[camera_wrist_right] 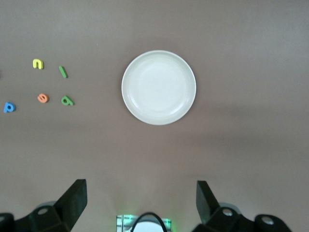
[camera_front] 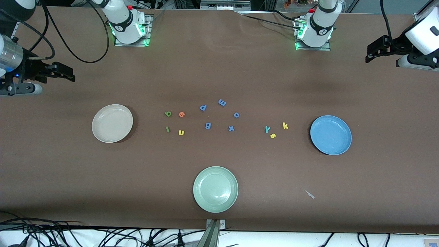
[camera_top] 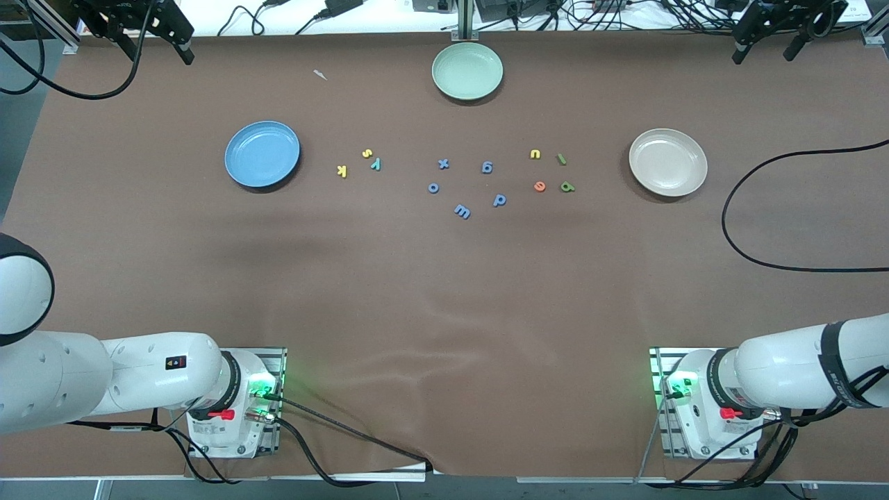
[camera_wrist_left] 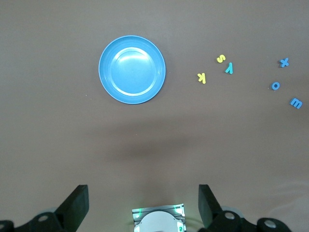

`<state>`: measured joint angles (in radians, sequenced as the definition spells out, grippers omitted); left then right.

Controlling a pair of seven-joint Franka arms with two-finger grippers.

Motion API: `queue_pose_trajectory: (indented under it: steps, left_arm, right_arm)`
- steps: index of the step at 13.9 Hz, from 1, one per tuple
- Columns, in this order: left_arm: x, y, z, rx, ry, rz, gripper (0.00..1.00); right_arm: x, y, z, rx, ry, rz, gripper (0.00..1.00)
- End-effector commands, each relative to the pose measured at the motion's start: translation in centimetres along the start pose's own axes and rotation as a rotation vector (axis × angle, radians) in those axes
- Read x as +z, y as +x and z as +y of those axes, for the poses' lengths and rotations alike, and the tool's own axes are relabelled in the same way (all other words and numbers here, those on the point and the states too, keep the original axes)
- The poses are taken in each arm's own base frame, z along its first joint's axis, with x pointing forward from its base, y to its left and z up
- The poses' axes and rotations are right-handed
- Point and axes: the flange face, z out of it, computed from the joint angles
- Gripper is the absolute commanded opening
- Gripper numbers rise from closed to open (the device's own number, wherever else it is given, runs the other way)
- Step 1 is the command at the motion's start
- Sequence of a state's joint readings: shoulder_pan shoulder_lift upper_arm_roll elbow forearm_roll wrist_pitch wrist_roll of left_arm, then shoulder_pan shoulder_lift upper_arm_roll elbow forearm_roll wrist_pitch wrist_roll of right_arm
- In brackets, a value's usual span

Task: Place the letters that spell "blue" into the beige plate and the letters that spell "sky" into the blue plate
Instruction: 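Reach the right gripper to the orange e while the left gripper reaches the yellow k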

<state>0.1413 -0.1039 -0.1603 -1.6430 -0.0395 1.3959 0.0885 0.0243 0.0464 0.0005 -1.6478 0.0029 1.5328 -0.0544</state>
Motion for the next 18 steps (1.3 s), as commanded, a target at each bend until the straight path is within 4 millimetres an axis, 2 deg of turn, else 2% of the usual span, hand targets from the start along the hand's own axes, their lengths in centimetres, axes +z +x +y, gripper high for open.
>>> queue_pose_trajectory:
  steps: [1, 4, 7, 8, 10, 12, 13, 14, 16, 18]
  left_arm:
    - [-0.7, 0.1, 0.1, -0.001, -0.023, -0.002, 1.00]
    - [-0.6, 0.3, 0.7, 0.015, -0.020, 0.002, 1.00]
    - [-0.6, 0.8, 1.0, 0.025, -0.020, 0.011, 1.00]
    - [-0.6, 1.1, 0.8, 0.021, -0.016, 0.009, 1.00]
    - [1.3, 2.8, 0.2, 0.022, -0.037, -0.023, 1.00]
    - [3.1, 5.1, 0.4, 0.027, -0.097, 0.041, 1.00]
    - [5.4, 5.9, 0.7, 0.024, -0.110, 0.054, 1.00]
    - [7.8, 6.5, 0.9, 0.020, -0.108, 0.075, 1.00]
    - [12.6, 7.8, 3.0, 0.045, -0.101, 0.106, 1.00]
    - [16.9, 9.0, 5.3, 0.078, -0.097, 0.121, 1.00]
  right_arm:
    - [2.6, 3.3, -2.9, -0.061, -0.006, 0.003, 1.00]
    - [6.6, 6.7, -4.9, -0.087, 0.000, 0.018, 1.00]
    - [12.4, 10.4, -9.7, -0.143, -0.008, 0.046, 1.00]
    - [14.4, 11.1, -11.2, -0.138, -0.010, 0.038, 1.00]
    - [18.0, 11.7, -15.4, -0.108, -0.022, 0.016, 1.00]
    - [20.8, 11.9, -18.6, -0.051, -0.030, 0.004, 1.00]
    - [21.3, 11.5, -20.9, -0.019, -0.032, 0.016, 1.00]
    - [22.2, 11.7, -22.0, 0.029, -0.028, 0.032, 1.00]
    - [23.7, 11.3, -25.0, 0.077, -0.022, 0.064, 1.00]
    - [26.2, 11.0, -27.0, 0.090, -0.013, 0.072, 1.00]
